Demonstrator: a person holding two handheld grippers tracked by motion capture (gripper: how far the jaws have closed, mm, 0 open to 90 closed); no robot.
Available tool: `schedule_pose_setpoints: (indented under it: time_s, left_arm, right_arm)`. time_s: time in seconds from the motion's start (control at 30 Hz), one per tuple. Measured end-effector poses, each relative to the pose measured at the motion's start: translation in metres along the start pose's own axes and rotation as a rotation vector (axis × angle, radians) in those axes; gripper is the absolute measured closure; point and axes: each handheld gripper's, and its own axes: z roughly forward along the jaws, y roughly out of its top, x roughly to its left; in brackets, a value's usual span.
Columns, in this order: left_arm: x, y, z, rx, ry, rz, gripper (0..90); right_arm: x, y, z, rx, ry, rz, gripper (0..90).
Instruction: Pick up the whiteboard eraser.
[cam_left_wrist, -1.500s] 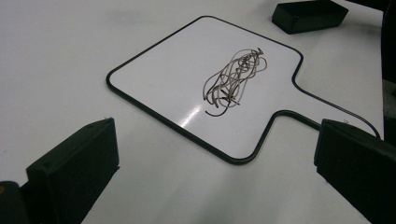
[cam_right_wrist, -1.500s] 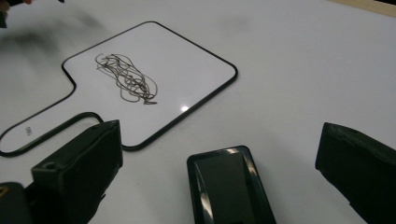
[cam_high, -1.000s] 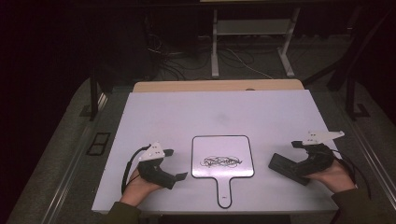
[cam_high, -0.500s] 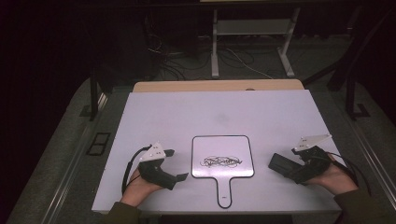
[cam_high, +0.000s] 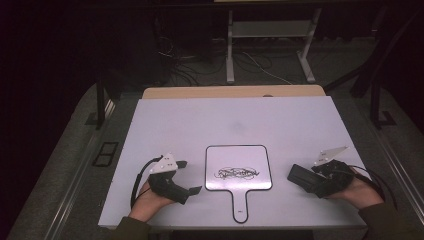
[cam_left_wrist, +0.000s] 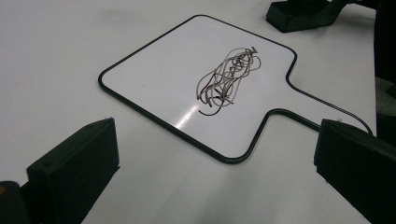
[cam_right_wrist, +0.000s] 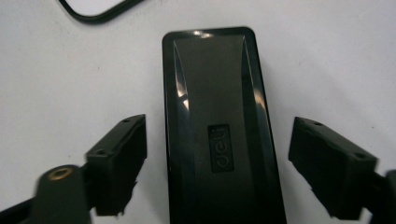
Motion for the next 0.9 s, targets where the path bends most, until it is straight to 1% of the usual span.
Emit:
schedule_pose_setpoints:
  time_s: [0.1,0.23,0.3,0.37,0.57,0.77,0.9]
  left_arm:
    - [0.0,-0.0001,0.0001,0.0,0.0,0.0,0.0]
    - [-0.0004,-0.0001,0.0,0.0,-0.001,0.0,0.0]
    - [-0.0005,-0.0001,0.0,0.0,-0.001,0.0,0.0]
    - [-0.0004,-0.0002,0.0001,-0.002,-0.001,-0.001,0.0]
    - [-0.0005,-0.0002,-0.0001,0.001,-0.002,0.001,0.0]
    - [-0.0003,-0.0003,0.0001,0.0,-0.003,0.0,0.0]
    - [-0.0006,-0.0002,-0.0002,-0.003,-0.002,0.0,0.0]
  right_arm:
    - [0.0002,-0.0007,0.0012,0.01,0.001,-0.006,23.7]
    - [0.0012,-0.0017,0.0029,0.026,-0.005,-0.019,30.8]
    - [0.0014,-0.0019,0.0029,0.027,-0.007,-0.02,31.8]
    - [0.0012,-0.002,0.0023,0.031,-0.015,-0.028,35.6]
    - [0.0014,-0.0024,0.0023,0.035,-0.019,-0.041,36.3]
    - [0.0012,-0.0028,0.0021,0.031,-0.017,-0.043,37.2]
    - [0.0017,-0.0017,0.001,0.041,-0.015,-0.053,37.9]
